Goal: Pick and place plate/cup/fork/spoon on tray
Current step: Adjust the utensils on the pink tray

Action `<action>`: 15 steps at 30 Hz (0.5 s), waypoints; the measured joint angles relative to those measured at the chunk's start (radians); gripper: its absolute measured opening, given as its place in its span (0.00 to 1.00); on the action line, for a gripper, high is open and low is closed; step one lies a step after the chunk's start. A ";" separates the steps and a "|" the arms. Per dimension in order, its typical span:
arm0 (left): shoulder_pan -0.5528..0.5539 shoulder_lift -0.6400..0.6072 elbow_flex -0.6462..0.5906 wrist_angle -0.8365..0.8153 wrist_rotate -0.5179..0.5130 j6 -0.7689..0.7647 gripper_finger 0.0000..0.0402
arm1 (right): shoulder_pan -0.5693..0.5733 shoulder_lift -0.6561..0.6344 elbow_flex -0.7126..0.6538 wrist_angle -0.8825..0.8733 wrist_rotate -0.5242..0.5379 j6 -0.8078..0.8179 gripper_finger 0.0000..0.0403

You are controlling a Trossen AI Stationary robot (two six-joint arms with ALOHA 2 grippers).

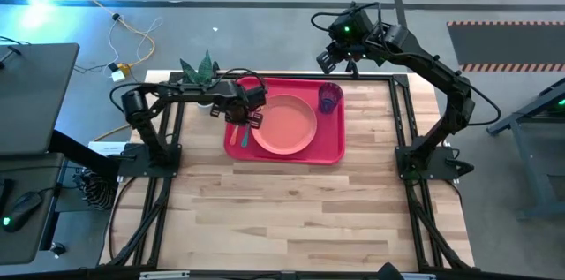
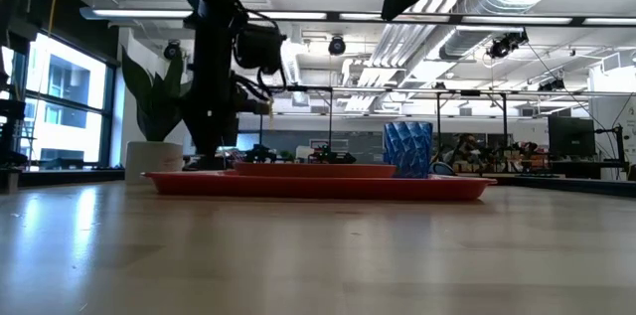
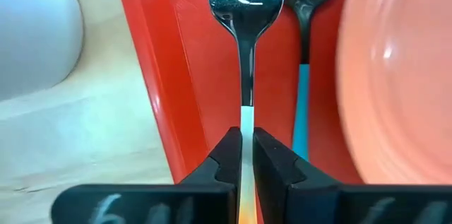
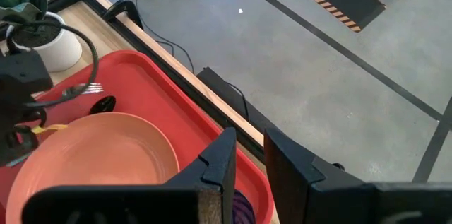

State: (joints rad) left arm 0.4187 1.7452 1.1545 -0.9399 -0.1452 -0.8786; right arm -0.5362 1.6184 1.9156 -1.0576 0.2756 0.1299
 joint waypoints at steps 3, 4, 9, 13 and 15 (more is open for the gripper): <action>0.000 -0.038 0.000 -0.015 0.019 0.005 0.04 | 0.000 0.000 0.000 0.000 -0.001 0.000 0.17; 0.000 -0.054 0.000 -0.029 0.026 0.017 0.04 | 0.000 0.000 0.000 0.000 -0.003 0.000 0.17; 0.000 -0.165 0.000 -0.069 0.068 0.070 0.04 | 0.000 0.000 0.000 -0.003 -0.003 0.000 0.17; 0.006 -0.271 0.000 -0.050 0.143 0.113 0.04 | 0.000 0.000 0.000 -0.014 -0.003 0.000 0.17; 0.008 -0.320 0.000 -0.033 0.191 0.115 0.04 | 0.000 0.000 0.000 -0.018 -0.003 0.000 0.17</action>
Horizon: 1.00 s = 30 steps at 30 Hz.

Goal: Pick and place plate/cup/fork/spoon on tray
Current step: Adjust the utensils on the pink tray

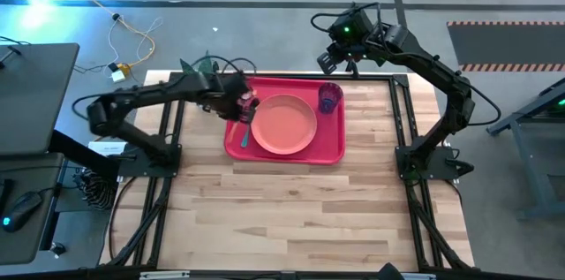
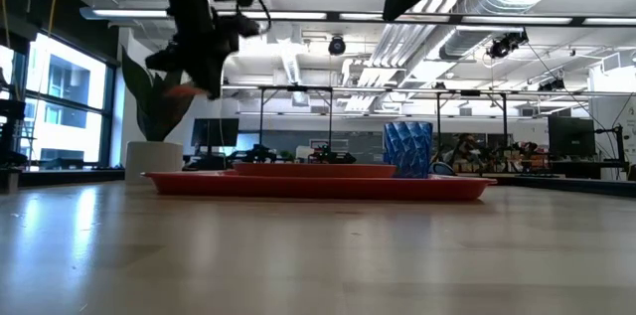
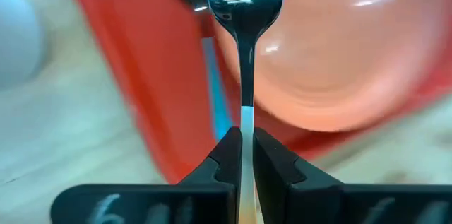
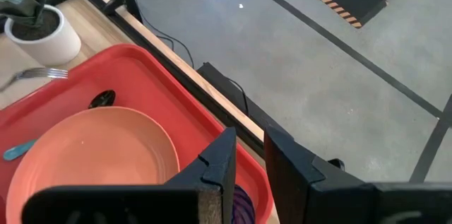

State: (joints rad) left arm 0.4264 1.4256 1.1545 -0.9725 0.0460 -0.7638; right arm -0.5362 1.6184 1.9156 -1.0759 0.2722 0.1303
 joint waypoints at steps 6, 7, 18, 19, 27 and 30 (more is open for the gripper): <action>-0.015 -0.138 -0.105 0.253 0.220 -0.048 0.03 | 0.000 0.000 0.000 -0.005 -0.017 -0.007 0.17; -0.025 -0.160 -0.136 0.323 0.263 -0.073 0.03 | 0.000 0.000 0.000 -0.005 -0.026 -0.012 0.17; -0.158 -0.330 -0.561 1.215 0.432 -0.487 0.03 | 0.000 0.000 0.000 -0.005 -0.091 -0.019 0.17; -0.170 -0.336 -0.601 1.313 0.416 -0.522 0.03 | 0.000 0.000 0.000 -0.005 -0.093 -0.019 0.17; -0.278 -0.348 -0.841 1.969 0.251 -0.693 0.03 | 0.000 0.000 0.000 -0.005 -0.135 0.052 0.17; -0.314 -0.348 -0.883 1.997 0.206 -0.696 0.03 | 0.004 0.000 0.000 -0.005 -0.182 0.100 0.17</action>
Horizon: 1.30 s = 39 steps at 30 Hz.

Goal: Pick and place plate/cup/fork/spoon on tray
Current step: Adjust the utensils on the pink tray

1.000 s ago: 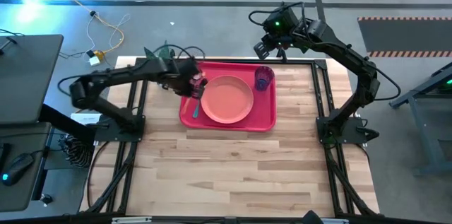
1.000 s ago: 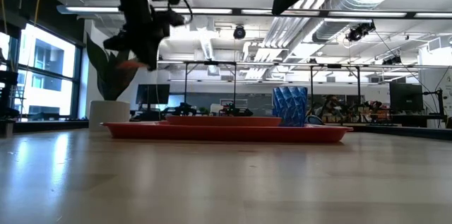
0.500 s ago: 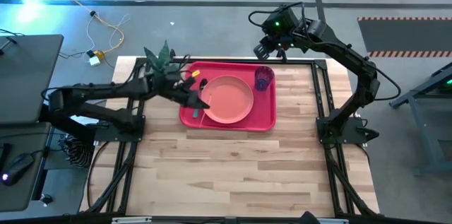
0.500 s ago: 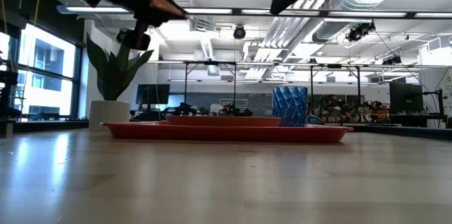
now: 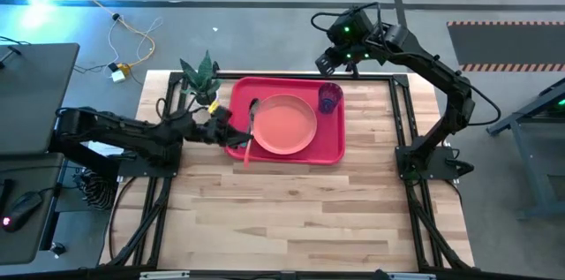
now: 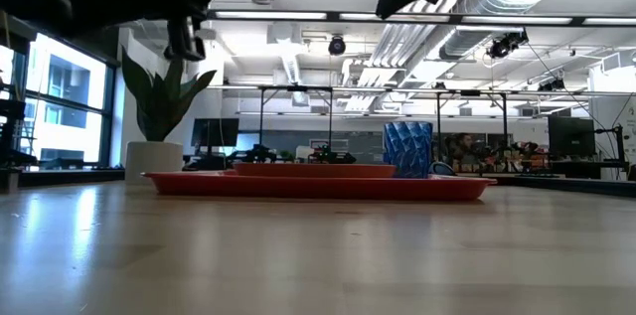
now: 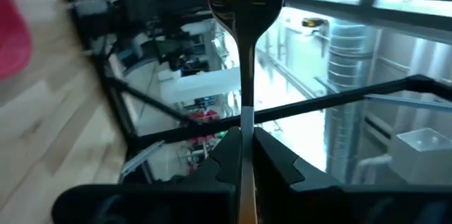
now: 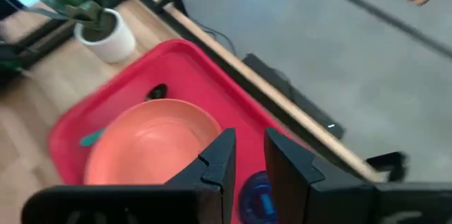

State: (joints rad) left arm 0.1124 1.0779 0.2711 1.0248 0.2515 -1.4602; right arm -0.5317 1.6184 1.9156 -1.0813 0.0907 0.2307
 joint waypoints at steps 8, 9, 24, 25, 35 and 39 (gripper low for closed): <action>-0.084 0.005 -0.057 0.000 -0.008 -0.004 0.03 | 0.077 0.000 0.000 -0.003 -0.036 0.133 0.17; -0.092 0.005 -0.059 0.001 -0.009 -0.002 0.03 | 0.093 0.000 0.000 -0.003 -0.045 0.145 0.17; -0.193 0.005 -0.061 0.217 -0.009 0.160 0.03 | 0.459 0.000 0.000 0.056 -0.016 0.372 0.17; -0.196 0.005 -0.061 0.223 -0.009 0.172 0.03 | 0.483 0.000 0.000 0.075 -0.007 0.384 0.17; -0.224 0.004 -0.050 0.348 0.021 0.283 0.03 | 0.636 0.000 0.000 0.299 0.064 0.418 0.17; -0.240 0.004 -0.011 0.368 0.065 0.287 0.03 | 0.657 0.006 0.000 0.348 0.073 0.384 0.17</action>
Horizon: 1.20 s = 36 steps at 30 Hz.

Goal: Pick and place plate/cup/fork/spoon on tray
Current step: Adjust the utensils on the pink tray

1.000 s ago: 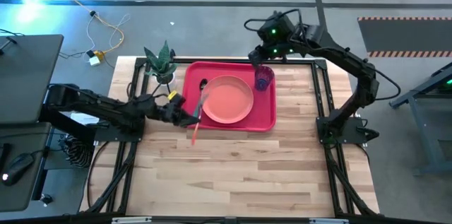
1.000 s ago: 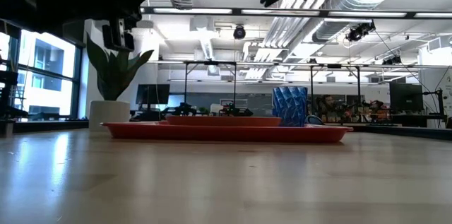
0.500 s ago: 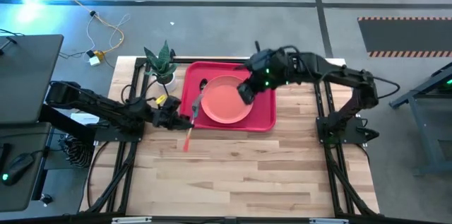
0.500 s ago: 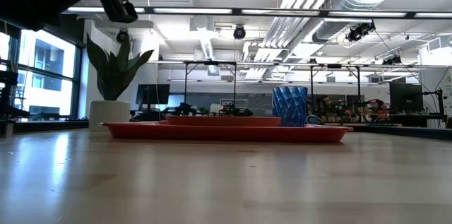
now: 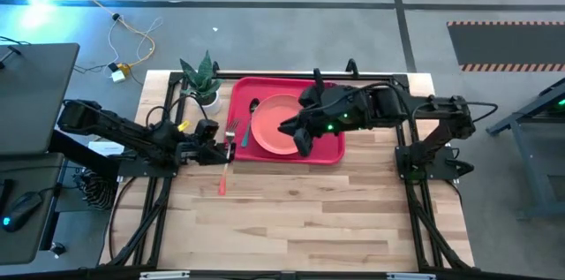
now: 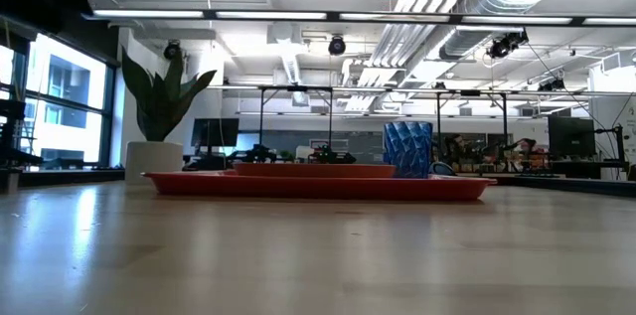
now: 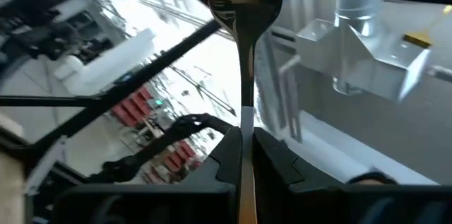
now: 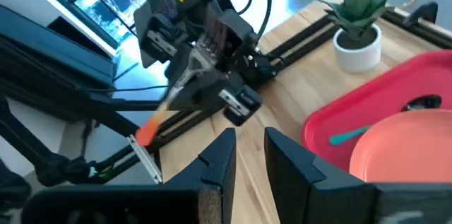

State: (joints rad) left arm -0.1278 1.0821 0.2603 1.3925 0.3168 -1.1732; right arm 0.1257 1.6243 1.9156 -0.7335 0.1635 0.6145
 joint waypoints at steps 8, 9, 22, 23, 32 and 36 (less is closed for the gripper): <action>-0.030 0.000 0.100 -0.040 0.068 0.000 0.03 | 0.013 0.027 -0.001 0.117 0.012 -0.120 0.18; -0.034 0.000 0.109 -0.045 0.068 0.000 0.03 | 0.013 0.027 -0.001 0.135 0.012 -0.130 0.19; -0.040 0.000 0.118 -0.068 0.070 0.000 0.03 | 0.007 0.059 -0.001 0.337 -0.019 -0.418 0.38; -0.040 0.000 0.118 -0.068 0.070 0.000 0.03 | 0.006 0.068 -0.001 0.350 -0.023 -0.441 0.38; -0.040 0.000 0.118 -0.082 0.090 0.016 0.03 | -0.002 0.132 -0.001 0.435 -0.029 -0.572 0.38; -0.040 0.000 0.118 -0.097 0.104 0.019 0.03 | -0.008 0.150 -0.001 0.460 -0.055 -0.578 0.38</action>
State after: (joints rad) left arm -0.1673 1.0824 0.3779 1.2958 0.4206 -1.1545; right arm 0.1176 1.7743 1.9148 -0.2733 0.1087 0.0366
